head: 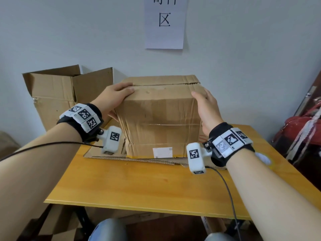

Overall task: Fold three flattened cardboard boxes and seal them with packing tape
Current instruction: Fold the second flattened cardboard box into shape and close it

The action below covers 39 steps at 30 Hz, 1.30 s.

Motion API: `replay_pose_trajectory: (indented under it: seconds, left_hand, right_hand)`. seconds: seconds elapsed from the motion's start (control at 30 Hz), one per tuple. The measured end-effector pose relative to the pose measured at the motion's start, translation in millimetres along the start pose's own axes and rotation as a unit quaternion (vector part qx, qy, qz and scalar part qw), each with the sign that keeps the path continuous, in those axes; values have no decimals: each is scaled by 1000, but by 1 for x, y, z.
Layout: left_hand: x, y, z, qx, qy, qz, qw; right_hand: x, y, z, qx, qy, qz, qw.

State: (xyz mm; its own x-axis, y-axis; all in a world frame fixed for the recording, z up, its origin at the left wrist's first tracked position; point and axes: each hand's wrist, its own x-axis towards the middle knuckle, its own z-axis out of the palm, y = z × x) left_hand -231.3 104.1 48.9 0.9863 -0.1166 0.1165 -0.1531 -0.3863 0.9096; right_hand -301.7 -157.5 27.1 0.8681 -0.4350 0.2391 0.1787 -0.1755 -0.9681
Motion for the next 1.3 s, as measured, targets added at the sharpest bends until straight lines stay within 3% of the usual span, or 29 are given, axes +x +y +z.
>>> replay_pose_trajectory:
  seconds: [0.27,0.53,0.8,1.0,1.1,1.3]
  left_hand:
    - [14,54,3,41,39,20,998]
    - [32,10,46,69,-7,-34,997]
    - [39,6,44,68,-13,-57,996]
    - [42,3,40,77,-15,-61,995]
    - [44,2,40,74,-17,-69,995]
    - [55,-6,37,83,-13,-94,992]
  right_hand:
    - [22,-16,-15,48,33,12,998]
    - [23,39,-16,42,35,87,995]
    - [34,51,-12,17,36,79,996]
    - [36,103,-26,106,50,242,963]
    - [30,132,-34,36,39,331,942]
    - [28,169,-37,-4,6,388,922]
